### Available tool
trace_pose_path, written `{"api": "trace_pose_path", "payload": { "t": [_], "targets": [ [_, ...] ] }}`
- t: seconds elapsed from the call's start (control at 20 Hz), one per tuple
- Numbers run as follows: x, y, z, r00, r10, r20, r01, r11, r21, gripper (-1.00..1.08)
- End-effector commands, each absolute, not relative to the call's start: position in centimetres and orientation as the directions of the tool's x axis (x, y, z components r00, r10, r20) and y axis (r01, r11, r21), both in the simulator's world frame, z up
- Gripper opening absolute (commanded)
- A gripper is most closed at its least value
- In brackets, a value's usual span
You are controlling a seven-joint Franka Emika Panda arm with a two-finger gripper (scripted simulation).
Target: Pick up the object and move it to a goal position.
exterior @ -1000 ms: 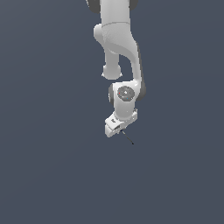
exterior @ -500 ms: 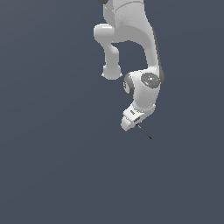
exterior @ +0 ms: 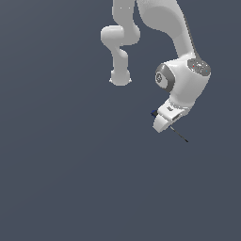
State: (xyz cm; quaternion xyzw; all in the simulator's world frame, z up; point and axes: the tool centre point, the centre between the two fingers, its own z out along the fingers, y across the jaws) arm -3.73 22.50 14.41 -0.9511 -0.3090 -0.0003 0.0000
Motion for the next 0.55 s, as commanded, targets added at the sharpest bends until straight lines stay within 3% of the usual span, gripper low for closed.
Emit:
{"api": "trace_pose_path", "payload": {
  "t": [0.0, 0.5],
  "targets": [
    [-3.7, 23.8, 15.4, 0.81, 0.586, 0.0, 0.586, -0.81, 0.0, -1.0],
    [-3.5, 24.8, 16.1, 0.81, 0.586, 0.0, 0.586, -0.81, 0.0, -1.0]
  ]
}}
